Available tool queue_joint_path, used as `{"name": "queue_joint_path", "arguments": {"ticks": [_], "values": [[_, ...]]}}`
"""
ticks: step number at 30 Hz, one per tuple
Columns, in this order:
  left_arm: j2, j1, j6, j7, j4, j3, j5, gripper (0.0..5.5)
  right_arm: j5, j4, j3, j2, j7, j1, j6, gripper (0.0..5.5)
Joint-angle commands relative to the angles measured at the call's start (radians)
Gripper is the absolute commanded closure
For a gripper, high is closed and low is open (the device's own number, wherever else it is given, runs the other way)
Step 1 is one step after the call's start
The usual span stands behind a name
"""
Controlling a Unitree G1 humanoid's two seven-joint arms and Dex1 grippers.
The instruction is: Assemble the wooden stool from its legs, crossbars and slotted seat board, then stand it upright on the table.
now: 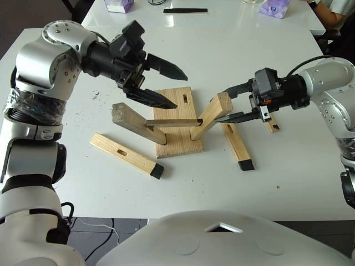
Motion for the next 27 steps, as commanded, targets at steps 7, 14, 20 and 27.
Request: {"name": "queue_joint_path", "arguments": {"ticks": [7,14,20,27], "values": [[-0.068,0.113,-0.266,-0.001,0.269,-0.244,0.219,1.73,-0.135,0.062,0.118,0.006,0.053,0.004,0.016,3.49],[-0.142,-0.084,-0.001,0.015,0.235,0.118,-0.034,1.73,-0.136,0.043,0.104,-0.001,0.032,0.033,0.017,3.49],[-0.077,-0.022,0.115,0.017,0.072,0.269,-0.079,1.73,-0.127,0.018,0.085,-0.009,0.007,0.067,0.023,3.49],[-0.124,0.286,-0.096,0.040,-0.011,0.020,0.231,1.73,-0.133,0.026,0.093,-0.003,0.023,0.061,0.019,3.49]]}}
